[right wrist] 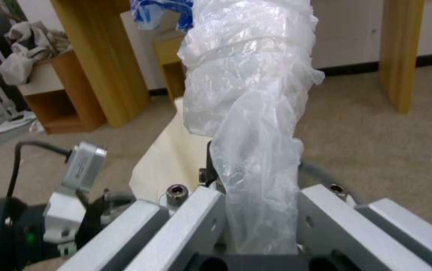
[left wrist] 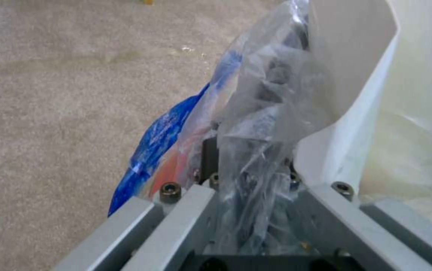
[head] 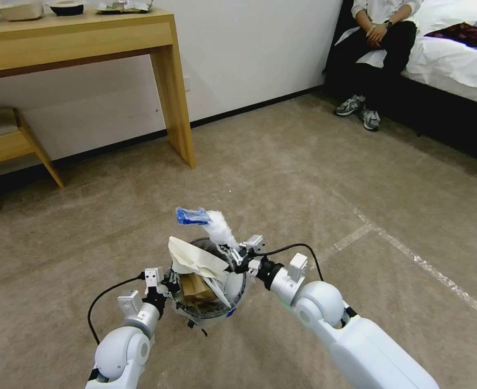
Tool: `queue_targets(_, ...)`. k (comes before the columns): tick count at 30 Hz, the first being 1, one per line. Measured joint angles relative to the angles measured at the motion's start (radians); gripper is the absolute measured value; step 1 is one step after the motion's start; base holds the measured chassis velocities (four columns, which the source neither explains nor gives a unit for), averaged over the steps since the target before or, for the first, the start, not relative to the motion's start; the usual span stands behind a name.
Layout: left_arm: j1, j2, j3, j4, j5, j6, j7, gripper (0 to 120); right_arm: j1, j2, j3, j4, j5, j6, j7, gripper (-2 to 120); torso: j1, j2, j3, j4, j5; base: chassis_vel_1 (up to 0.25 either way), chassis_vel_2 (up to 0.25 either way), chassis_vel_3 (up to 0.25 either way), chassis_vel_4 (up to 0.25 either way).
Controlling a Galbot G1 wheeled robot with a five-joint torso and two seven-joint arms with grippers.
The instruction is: Pick up the trash bin and place the garbage on the floor into it.
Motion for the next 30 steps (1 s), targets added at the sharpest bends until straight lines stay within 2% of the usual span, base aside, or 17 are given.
queue_targets(13,-0.024,0.002,0.005,0.009,-0.015,0.005,0.002,1,-0.002,0.017,-0.035,-0.048,-0.011,0.002,-0.001,0,0.0,0.0,0.0,0.0,0.0,0.0,0.0,0.0,0.0)
queue_targets(30,-0.005,0.006,0.014,-0.035,-0.025,0.008,0.003,1,0.002,0.057,-0.066,-0.115,-0.036,0.016,-0.003,0,0.0,0.0,0.0,0.0,0.0,0.0,0.0,0.0,0.0)
